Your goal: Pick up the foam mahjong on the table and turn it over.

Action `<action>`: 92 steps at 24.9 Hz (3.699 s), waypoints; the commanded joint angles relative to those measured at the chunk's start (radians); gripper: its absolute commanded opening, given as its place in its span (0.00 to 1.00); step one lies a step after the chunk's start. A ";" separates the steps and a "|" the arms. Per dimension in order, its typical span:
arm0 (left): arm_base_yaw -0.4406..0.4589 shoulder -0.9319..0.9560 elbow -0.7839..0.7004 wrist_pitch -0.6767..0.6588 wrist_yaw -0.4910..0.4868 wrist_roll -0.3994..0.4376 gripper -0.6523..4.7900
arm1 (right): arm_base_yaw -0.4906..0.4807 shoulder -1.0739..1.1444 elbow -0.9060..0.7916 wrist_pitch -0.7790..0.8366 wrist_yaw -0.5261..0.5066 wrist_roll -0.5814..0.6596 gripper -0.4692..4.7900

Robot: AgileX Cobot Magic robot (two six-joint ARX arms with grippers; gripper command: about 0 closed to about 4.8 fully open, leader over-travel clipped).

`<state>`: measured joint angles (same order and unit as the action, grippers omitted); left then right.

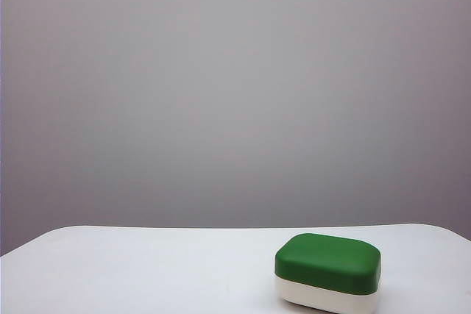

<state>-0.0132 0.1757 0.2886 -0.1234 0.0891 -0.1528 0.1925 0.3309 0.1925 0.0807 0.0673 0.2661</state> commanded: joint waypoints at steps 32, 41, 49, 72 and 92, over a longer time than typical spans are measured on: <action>-0.324 0.653 0.270 -0.006 0.289 0.495 0.16 | 0.021 1.307 0.424 0.046 -0.466 0.207 1.00; -0.361 0.653 0.270 0.002 0.317 0.509 0.28 | 0.082 1.362 0.425 0.096 -0.492 0.311 1.00; -0.360 0.655 0.270 0.002 0.311 0.512 0.28 | 0.096 1.363 0.425 0.111 -0.450 0.318 0.46; -0.360 0.661 0.270 0.001 0.289 0.512 0.28 | 0.301 1.361 0.796 -0.305 0.323 -0.510 0.13; -0.360 0.666 0.270 -0.027 0.292 0.474 0.28 | 0.467 1.453 0.859 -0.368 0.106 -0.375 0.34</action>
<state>-0.3737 0.8425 0.5518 -0.1551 0.3775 0.3225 0.6559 1.7847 1.0515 -0.2726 0.1955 -0.1406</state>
